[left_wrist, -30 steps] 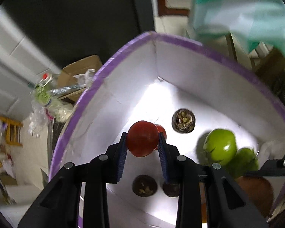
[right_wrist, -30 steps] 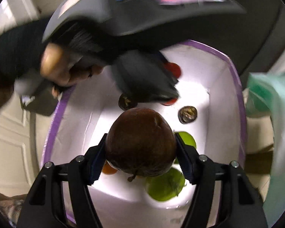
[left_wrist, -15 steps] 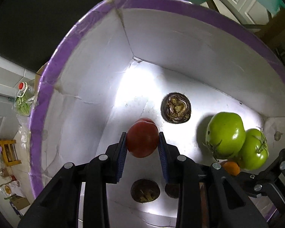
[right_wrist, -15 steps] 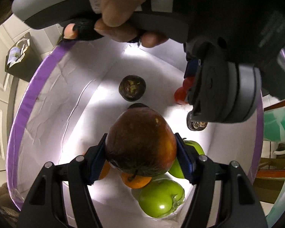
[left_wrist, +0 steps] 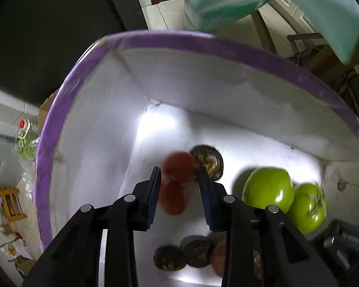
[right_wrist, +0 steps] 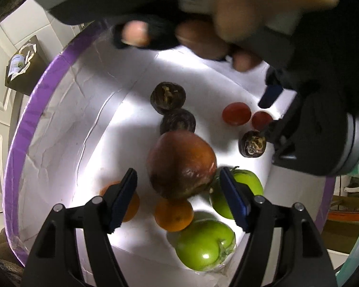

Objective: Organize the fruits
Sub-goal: 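Lift both open tools up out of the white box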

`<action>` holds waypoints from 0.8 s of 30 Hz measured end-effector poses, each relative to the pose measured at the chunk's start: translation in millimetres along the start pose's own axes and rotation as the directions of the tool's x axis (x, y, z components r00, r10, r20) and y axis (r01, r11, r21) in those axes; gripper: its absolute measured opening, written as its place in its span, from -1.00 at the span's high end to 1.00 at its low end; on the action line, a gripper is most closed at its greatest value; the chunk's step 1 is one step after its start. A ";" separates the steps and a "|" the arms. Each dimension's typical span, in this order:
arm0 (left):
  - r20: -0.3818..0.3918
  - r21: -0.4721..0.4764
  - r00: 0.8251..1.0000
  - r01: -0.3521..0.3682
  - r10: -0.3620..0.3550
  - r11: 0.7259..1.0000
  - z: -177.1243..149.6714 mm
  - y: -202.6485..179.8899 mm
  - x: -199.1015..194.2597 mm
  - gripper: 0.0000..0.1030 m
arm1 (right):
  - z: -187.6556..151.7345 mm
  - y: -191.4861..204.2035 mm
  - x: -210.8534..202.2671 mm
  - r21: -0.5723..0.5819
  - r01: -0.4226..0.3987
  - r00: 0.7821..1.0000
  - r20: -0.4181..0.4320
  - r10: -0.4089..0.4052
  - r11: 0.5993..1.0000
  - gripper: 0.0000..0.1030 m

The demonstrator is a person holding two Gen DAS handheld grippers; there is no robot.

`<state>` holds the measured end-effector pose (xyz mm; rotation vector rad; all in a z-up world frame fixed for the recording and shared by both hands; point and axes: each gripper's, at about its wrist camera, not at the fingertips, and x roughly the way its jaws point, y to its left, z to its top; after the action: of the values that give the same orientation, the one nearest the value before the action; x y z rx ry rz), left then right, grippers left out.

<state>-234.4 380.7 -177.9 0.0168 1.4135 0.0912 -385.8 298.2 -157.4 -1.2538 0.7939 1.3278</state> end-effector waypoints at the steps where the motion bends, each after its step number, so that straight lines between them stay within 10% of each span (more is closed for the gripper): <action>1: 0.007 0.002 1.000 -0.008 0.008 1.000 5.1 -0.3 0.1 0.39 | -0.4 -0.3 -0.7 0.002 0.000 1.000 0.001 0.000 1.000 -0.40; 5: 0.014 -0.014 1.000 0.023 -0.023 1.000 9.5 -0.3 -0.8 0.31 | -1.6 -3.6 -6.1 0.013 0.007 1.000 0.023 -0.008 1.000 -0.57; 11: 0.178 -0.153 0.984 0.038 -0.011 0.987 -29.1 26.1 -42.1 -0.33 | -20.1 -18.0 -33.5 0.024 0.061 0.995 0.081 -0.063 0.998 -0.69; 16: 0.445 -0.367 0.883 0.031 0.146 0.930 -102.0 45.9 -131.2 -0.72 | -34.3 -45.9 -71.4 0.143 0.012 0.985 0.170 -0.037 0.990 -0.74; 20: 0.506 -0.465 0.844 0.094 0.177 0.881 -137.1 53.6 -178.5 -0.72 | -40.8 -78.5 -128.8 0.290 -0.062 0.955 0.296 -0.028 0.955 -0.87; 24: 0.540 -0.557 0.767 0.019 0.345 0.830 -151.6 36.5 -227.9 -0.79 | -57.4 -101.5 -184.4 0.428 -0.213 0.912 0.409 0.022 0.878 -0.97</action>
<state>-420.9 393.8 25.3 -0.2707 0.6663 0.5886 -302.7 215.4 26.6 -0.5364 0.8430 1.3283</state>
